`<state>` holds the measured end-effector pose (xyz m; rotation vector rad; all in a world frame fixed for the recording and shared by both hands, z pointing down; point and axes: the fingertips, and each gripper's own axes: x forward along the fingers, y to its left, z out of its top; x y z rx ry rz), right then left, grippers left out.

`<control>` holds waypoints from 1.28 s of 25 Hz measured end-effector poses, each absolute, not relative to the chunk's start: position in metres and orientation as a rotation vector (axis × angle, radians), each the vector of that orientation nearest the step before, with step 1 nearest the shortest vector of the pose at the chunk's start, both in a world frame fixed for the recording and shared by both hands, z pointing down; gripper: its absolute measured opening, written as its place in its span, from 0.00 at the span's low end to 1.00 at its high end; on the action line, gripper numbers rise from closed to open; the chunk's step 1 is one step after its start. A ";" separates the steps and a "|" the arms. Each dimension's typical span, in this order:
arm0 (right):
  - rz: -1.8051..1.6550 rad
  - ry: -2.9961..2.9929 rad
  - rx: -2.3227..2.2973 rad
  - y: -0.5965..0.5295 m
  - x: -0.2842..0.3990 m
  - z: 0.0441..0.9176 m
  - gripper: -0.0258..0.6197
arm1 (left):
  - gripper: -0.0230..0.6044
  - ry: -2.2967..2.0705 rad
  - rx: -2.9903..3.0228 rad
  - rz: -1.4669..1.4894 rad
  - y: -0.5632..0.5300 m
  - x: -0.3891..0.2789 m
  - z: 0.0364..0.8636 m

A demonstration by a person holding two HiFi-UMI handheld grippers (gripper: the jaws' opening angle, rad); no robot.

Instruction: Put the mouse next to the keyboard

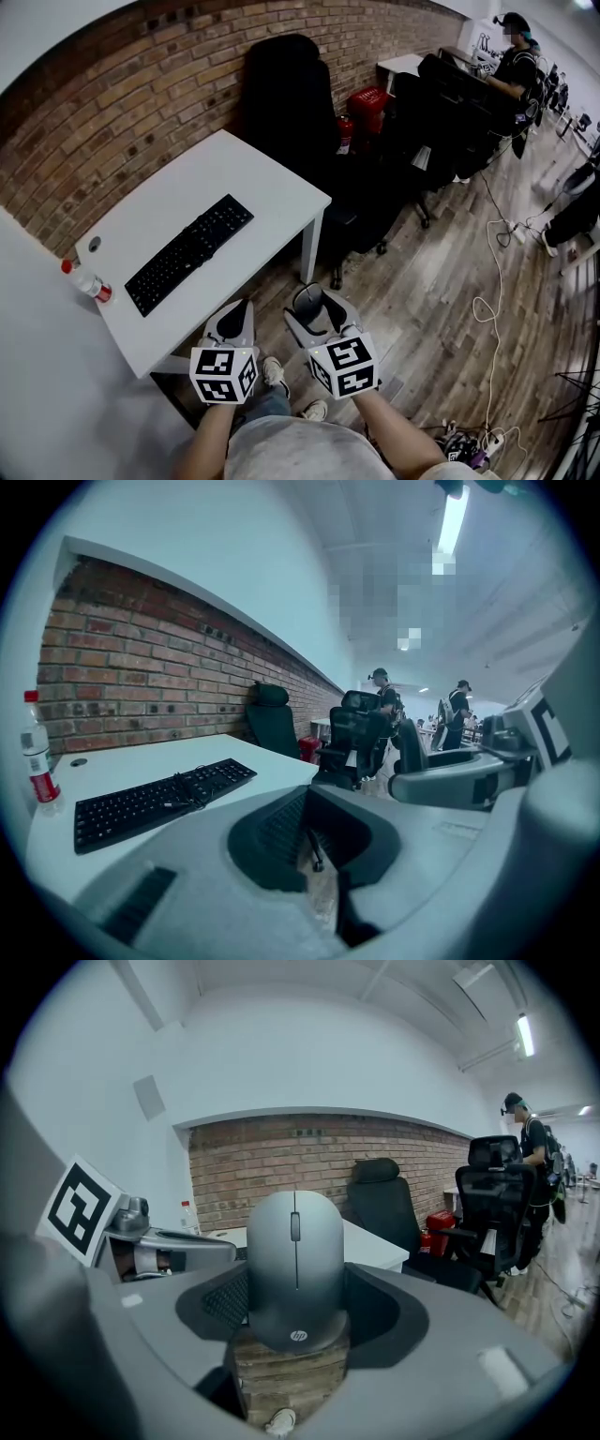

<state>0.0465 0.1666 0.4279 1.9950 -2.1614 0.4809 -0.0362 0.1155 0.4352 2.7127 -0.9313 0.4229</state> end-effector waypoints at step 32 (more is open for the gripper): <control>0.555 -2.075 1.926 -0.046 0.063 0.445 0.52 | 0.03 -0.868 2.643 0.342 -0.090 -0.014 0.452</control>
